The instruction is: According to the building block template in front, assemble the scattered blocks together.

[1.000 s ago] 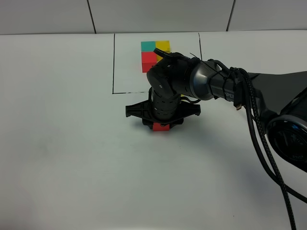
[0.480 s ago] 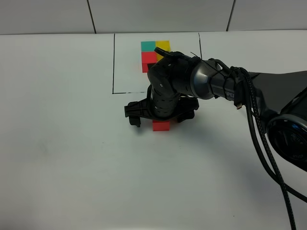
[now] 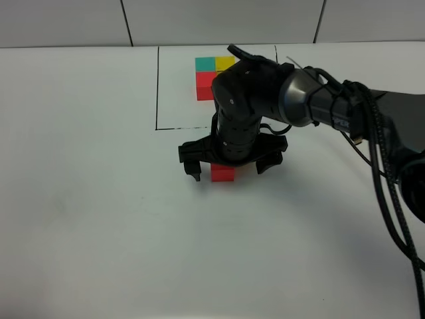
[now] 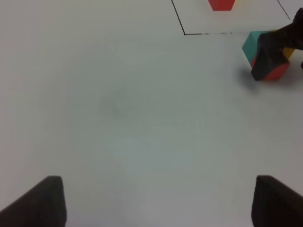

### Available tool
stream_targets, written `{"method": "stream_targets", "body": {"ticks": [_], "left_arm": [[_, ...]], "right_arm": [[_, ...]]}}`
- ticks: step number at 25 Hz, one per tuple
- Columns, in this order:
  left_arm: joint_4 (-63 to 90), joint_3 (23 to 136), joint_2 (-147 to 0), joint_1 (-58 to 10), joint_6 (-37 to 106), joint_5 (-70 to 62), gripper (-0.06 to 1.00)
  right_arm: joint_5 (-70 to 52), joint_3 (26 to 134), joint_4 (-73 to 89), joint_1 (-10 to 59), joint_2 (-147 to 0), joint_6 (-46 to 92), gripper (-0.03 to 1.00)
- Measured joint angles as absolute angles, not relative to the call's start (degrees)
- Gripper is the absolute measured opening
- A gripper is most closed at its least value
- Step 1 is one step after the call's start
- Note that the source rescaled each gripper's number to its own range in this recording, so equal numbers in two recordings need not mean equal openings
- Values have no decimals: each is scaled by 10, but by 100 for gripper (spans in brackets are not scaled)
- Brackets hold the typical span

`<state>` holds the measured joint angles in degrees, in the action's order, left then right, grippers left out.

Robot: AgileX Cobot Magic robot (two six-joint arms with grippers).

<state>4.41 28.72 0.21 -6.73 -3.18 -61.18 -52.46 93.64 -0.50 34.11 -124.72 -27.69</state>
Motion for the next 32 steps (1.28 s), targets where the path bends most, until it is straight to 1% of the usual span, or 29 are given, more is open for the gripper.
{"method": "stream_targets", "body": {"ticks": [8,11,14,20,23,27,32], "left_arm": [[44,287,2,-67,-32,-612,74],[44,287,2,-67,-32,-612,74],[44,287,2,-67,-32,-612,74],[44,287,2,-67,-32,-612,74],[44,287,2,-67,-32,-612,74],[44,287,2,-67,-32,-612,74],[44,287,2,-67,-32,-612,74]], "right_arm": [[-589,935,5,356,-1156,-227,90],[-598,903,8,339,-1117,-191,88],[-565,841,13,292,-1064,-162,88],[-453,687,13,154,-933,-111,88],[-421,609,12,103,-854,-97,87],[-408,518,4,56,-730,-95,87],[-418,438,-9,31,-577,-94,87]]}}
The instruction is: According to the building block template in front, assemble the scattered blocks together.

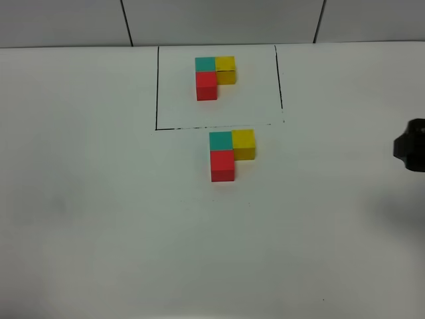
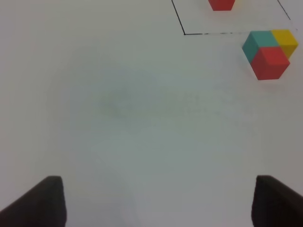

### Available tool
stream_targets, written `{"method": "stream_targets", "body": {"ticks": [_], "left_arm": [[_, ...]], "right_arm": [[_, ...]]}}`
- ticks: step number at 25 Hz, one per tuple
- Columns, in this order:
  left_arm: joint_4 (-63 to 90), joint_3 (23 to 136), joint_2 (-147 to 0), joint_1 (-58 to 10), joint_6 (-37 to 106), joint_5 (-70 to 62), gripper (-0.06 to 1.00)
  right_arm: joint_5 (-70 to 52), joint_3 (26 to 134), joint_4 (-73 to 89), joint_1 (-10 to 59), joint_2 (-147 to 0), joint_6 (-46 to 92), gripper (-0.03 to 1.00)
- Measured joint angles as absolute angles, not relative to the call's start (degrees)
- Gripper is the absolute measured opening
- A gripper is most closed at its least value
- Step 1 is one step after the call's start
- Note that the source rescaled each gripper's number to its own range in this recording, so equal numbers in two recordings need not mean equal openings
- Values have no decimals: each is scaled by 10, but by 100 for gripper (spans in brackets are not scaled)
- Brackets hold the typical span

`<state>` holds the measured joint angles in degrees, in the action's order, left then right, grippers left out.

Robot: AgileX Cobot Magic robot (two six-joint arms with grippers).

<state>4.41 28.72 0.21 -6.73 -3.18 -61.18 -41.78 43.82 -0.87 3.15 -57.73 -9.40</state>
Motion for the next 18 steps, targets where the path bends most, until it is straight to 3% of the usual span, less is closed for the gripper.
{"method": "stream_targets", "body": {"ticks": [10,18], "left_arm": [[44,287,2,-67,-31,-612,74],[44,287,2,-67,-31,-612,74]], "right_arm": [[-553,363,-17,31,-291,-100,87],[-576,300,-9,31,-116,-83,87]]}}
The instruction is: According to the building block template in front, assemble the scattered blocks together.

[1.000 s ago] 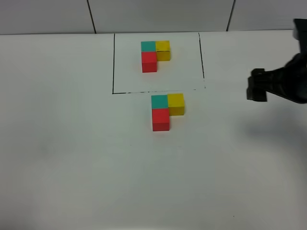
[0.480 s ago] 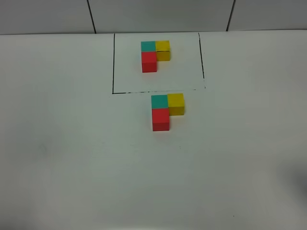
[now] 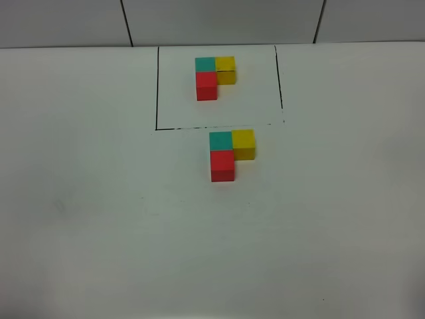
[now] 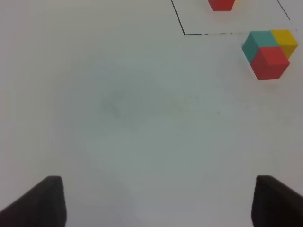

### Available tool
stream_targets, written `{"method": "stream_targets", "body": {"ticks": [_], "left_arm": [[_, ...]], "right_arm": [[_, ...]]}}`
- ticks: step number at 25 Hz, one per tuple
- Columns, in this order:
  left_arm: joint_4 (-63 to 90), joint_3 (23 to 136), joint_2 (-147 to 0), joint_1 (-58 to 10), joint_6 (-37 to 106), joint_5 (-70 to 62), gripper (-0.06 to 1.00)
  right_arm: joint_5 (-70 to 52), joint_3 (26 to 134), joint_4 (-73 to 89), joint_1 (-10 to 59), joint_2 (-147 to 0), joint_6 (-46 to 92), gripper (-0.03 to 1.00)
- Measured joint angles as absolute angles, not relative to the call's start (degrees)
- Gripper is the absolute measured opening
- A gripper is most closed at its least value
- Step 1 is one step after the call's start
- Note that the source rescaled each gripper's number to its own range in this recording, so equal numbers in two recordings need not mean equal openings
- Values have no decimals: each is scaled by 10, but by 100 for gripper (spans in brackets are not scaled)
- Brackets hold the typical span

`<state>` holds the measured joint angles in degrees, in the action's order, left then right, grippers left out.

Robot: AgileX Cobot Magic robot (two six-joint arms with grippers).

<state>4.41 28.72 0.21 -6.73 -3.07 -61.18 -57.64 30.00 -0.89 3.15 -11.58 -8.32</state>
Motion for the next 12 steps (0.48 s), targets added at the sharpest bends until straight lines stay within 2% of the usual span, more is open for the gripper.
{"method": "stream_targets", "body": {"ticks": [6,12], "left_arm": [[44,287,2,-67,-31,-612,74],[44,287,2,-67,-31,-612,74]], "right_arm": [[-601,286,-6,31,-48,-61,87],[-602,286,-4,31,-13,-55,79]]}}
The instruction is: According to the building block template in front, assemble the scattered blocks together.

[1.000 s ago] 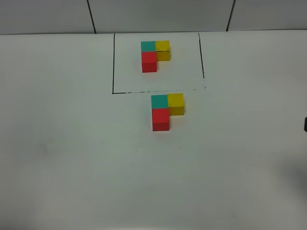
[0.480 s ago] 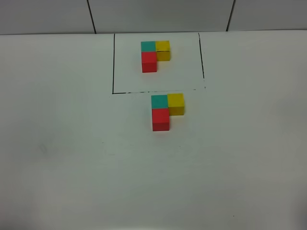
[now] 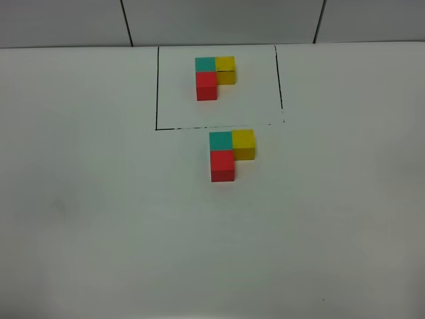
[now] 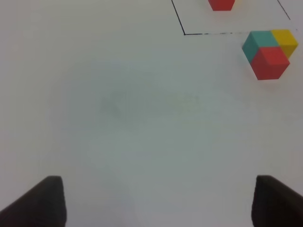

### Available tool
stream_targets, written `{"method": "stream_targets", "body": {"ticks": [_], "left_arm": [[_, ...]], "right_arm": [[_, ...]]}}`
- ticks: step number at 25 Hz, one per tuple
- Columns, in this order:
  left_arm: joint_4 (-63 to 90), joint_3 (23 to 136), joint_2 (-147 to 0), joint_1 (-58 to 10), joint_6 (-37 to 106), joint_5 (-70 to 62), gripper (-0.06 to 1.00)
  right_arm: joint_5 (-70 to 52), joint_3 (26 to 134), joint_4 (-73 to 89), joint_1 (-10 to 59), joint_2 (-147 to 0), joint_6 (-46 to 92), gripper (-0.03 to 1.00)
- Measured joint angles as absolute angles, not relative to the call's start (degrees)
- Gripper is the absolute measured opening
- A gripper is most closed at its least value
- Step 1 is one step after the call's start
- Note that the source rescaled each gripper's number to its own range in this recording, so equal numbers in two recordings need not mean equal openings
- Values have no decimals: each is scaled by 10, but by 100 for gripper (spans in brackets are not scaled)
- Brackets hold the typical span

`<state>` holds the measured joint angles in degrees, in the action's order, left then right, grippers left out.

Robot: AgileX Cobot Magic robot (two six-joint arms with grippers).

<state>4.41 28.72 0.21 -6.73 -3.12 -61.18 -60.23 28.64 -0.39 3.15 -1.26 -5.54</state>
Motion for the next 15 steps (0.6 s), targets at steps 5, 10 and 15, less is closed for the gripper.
{"method": "stream_targets", "body": {"ticks": [5,10,15], "left_arm": [[44,287,2,-67,-31,-612,74],[44,287,2,-67,-31,-612,74],[44,287,2,-67,-31,-612,74]], "right_arm": [[-602,286,-4,31,-11,-55,69],[-602,286,-4,31,-10,-55,65],[-602,286,0,31,-8,-55,65]]}}
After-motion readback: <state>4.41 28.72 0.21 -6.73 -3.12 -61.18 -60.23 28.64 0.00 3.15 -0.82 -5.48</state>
